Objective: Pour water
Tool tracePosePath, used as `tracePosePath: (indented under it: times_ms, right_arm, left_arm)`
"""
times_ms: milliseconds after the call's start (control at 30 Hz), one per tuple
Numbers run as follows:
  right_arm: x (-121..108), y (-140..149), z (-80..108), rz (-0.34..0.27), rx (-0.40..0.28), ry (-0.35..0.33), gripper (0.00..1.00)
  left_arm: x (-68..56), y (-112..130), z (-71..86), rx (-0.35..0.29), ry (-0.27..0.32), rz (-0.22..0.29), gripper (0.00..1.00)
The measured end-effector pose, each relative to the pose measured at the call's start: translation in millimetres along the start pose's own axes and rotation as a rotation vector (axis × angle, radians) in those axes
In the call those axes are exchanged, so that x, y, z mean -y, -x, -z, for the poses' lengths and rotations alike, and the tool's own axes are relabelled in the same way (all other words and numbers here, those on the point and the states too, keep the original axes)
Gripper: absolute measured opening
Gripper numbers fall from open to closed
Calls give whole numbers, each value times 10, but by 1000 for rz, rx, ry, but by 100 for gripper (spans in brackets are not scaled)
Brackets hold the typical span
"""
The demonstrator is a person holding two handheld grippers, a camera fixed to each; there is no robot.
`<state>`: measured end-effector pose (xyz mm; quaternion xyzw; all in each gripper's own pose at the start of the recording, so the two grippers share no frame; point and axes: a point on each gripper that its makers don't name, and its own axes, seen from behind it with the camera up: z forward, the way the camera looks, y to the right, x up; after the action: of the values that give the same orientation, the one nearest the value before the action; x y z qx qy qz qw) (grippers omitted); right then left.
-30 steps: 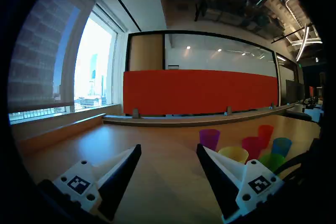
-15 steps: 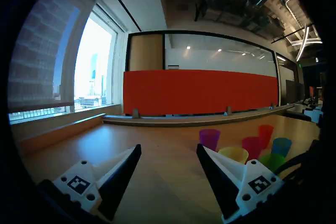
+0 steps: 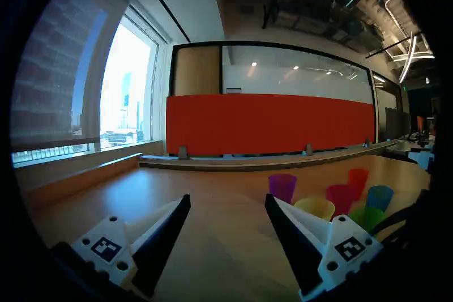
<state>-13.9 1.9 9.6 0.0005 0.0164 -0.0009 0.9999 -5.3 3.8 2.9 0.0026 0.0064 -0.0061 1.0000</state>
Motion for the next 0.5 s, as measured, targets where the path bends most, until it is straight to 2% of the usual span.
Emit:
tracePosePath:
  times_ms: [500]
  right_arm:
    - [-2, 8, 10, 0, 1, -2, 99]
  left_arm:
    - [-10, 3, 2, 0, 0, 0, 98]
